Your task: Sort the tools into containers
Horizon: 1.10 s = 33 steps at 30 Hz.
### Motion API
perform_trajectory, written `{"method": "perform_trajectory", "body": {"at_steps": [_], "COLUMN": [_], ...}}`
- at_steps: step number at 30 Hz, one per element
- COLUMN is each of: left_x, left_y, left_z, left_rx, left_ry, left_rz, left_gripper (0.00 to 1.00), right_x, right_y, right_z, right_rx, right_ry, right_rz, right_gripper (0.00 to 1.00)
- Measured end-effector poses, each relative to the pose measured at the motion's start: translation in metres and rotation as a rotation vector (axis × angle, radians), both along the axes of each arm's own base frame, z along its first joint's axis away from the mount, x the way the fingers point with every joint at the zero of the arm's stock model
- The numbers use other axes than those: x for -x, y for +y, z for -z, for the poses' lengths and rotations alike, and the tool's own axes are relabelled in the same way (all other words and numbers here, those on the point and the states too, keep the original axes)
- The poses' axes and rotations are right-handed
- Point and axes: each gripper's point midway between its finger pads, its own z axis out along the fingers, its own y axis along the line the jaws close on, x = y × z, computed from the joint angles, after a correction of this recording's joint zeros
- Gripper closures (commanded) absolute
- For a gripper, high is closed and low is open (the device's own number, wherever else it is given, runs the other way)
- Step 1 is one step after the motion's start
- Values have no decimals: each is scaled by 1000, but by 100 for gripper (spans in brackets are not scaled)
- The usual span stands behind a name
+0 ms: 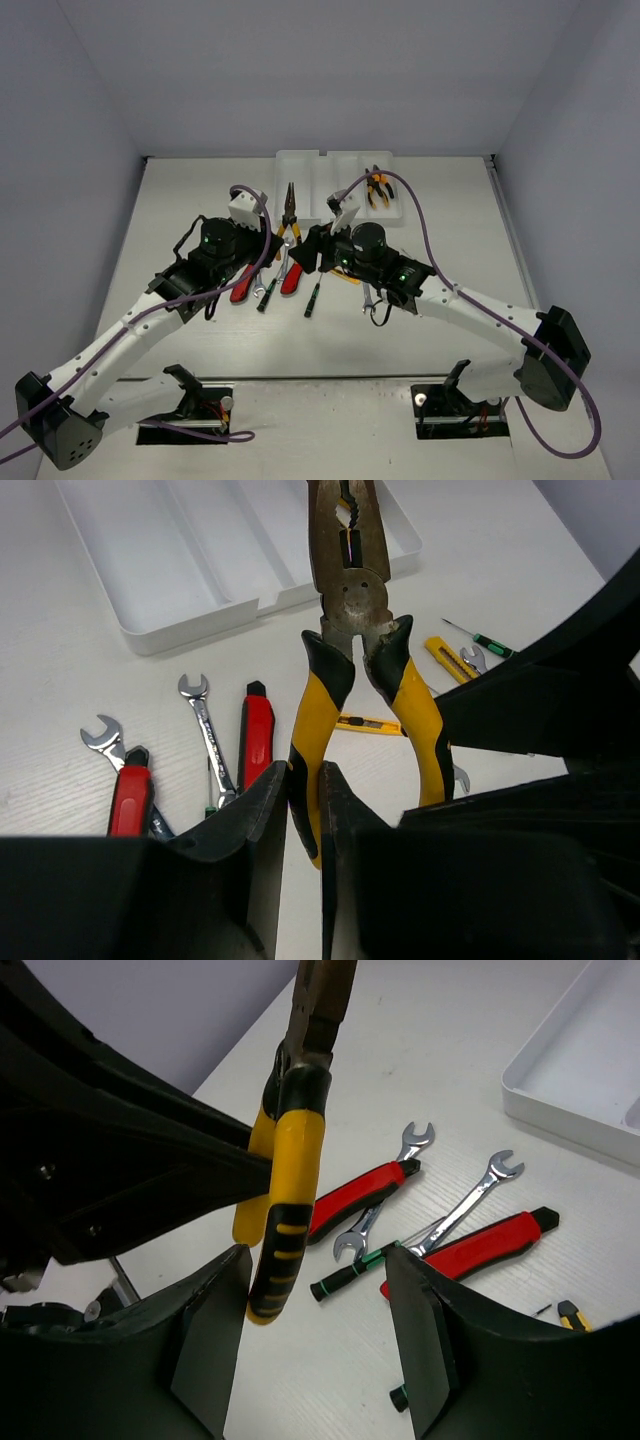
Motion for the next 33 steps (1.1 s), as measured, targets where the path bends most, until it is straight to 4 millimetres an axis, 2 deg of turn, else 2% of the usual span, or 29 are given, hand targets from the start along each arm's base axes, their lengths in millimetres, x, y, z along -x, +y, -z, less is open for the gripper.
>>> {"method": "perform_trajectory", "body": {"at_steps": [3,5,7,9,10,14,15,18,21,24,27,33], "left_x": [2,2,2,1,0,-5,-6,-9,-11,-14,-18,-30], "left_y": [-2,-3,-4,-5,-6,-10,-11,-11,-7,-1,9,51], "left_z": [5,7,8,7,6,4,3,1,0,-6,-17,-38], "left_rx": [3,5,9,16,20,37,43,46,37,13,-19,-114], "left_ry": [7,12,14,10,6,-3,-5,-16,-18,-18,-29,-15], "left_rz": [4,5,5,3,3,1,1,-17,-40,-73,-122,-256], "left_gripper": [100,100,100,98,93,55,49,35,30,29,28,27], "right_x": [-3,-2,-2,-3,-4,-8,-9,-14,-22,-39,-64,-126], "right_y": [2,3,4,5,4,3,2,-4,-12,-29,-56,-129], "right_z": [1,1,0,-3,-4,-6,-4,2,7,13,17,33], "right_rx": [4,4,2,-1,-3,-1,6,36,65,90,112,215], "right_ry": [-3,-6,-10,-19,-22,-31,-33,-36,-38,-32,-27,8], "right_rz": [4,4,3,10,14,34,39,71,106,163,246,427], "right_gripper": [63,79,91,99,100,100,100,100,100,100,100,100]}}
